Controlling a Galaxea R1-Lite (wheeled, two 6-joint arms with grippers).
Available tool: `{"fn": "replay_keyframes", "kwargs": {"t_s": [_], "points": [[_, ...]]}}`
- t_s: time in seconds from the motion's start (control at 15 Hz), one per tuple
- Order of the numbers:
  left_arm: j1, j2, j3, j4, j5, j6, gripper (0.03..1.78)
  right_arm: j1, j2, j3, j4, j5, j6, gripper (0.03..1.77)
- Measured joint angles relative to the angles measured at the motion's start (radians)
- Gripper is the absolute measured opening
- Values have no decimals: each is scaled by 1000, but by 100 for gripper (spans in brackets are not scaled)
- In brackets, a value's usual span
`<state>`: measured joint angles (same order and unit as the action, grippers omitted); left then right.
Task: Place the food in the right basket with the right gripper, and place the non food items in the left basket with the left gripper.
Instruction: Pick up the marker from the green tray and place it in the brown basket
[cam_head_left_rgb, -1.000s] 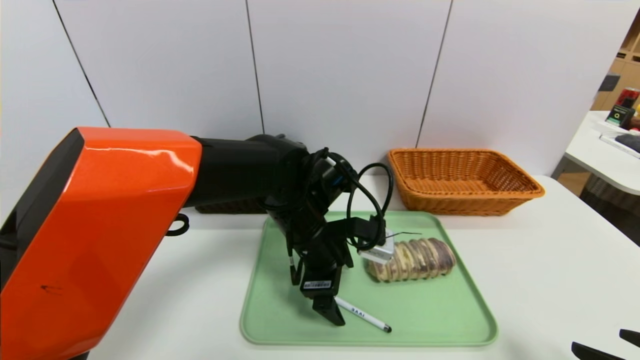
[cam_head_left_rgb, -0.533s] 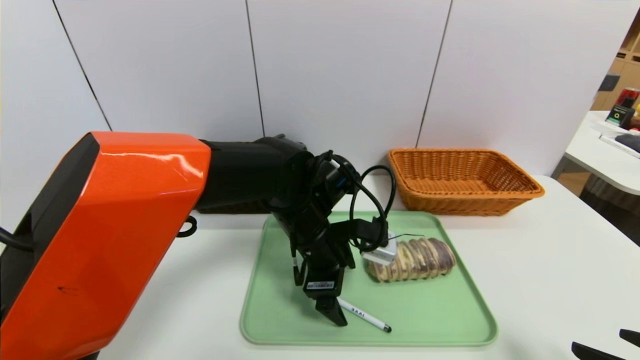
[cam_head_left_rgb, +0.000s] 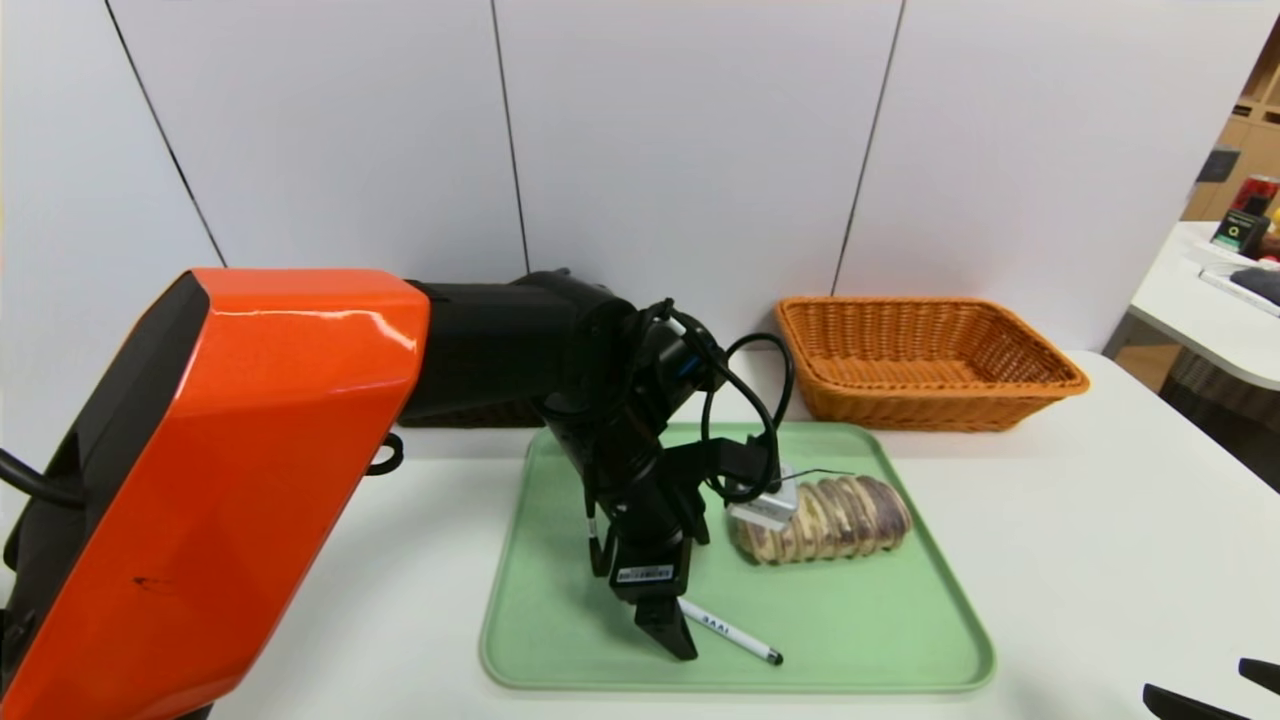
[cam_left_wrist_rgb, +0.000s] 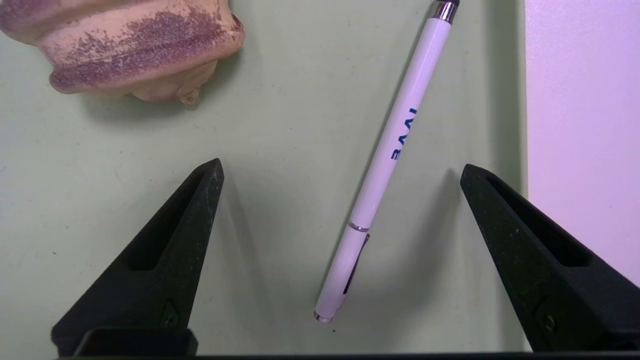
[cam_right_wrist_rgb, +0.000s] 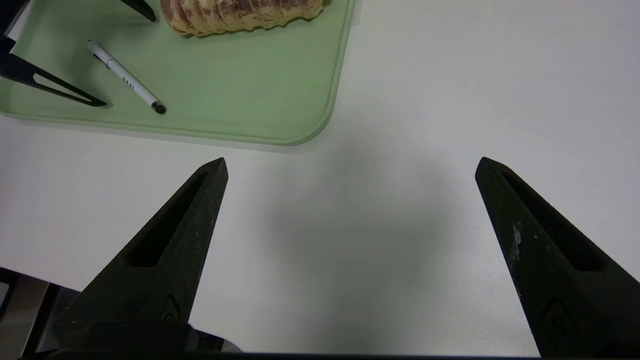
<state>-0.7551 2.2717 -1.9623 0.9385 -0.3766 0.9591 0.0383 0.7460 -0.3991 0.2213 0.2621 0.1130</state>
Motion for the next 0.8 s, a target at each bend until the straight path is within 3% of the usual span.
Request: {"fn": "replay_keyframes", "kwargs": {"t_s": [0.8], "points": [[0, 10, -2, -27, -1, 7, 169, 0, 0, -1, 0, 1, 0, 171]]}}
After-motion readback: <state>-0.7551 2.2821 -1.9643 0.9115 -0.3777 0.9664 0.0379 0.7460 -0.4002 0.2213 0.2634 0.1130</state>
